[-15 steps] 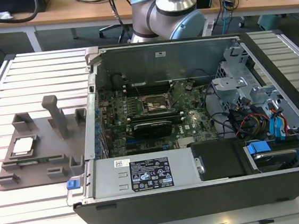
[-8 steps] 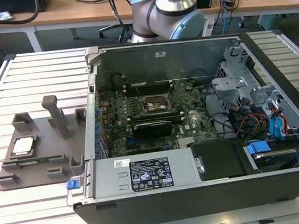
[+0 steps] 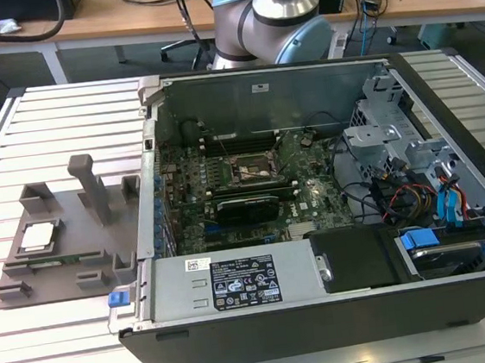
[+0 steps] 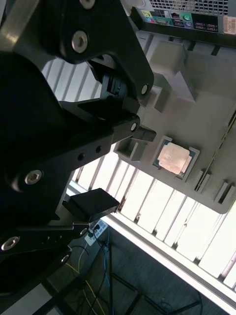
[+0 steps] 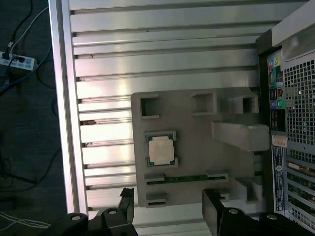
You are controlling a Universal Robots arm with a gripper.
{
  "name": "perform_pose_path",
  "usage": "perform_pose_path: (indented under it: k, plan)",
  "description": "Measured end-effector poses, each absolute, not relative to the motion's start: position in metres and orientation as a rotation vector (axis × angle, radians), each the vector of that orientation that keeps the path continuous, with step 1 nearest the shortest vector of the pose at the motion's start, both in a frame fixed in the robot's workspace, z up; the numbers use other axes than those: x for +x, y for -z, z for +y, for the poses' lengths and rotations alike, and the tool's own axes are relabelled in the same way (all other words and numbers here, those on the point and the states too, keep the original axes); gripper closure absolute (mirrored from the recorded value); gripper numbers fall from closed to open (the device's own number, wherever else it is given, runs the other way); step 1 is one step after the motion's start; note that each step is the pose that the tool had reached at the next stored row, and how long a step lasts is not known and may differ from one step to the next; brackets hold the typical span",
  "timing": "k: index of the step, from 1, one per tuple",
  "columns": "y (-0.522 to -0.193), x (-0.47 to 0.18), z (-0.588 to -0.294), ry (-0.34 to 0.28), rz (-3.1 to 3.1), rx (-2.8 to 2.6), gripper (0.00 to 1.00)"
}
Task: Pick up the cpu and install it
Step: 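Pick up the cpu and move it towards the insertion slot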
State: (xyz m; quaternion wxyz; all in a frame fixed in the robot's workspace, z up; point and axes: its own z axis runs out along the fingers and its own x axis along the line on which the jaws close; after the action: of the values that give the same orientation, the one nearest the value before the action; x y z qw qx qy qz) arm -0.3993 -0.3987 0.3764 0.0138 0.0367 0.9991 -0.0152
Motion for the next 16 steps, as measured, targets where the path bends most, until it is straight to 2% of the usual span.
perform_pose_path:
  k: [16]
  plan:
    - [-0.3716, -0.3993, -0.3986, 0.047, 3.112, 0.114, 0.34]
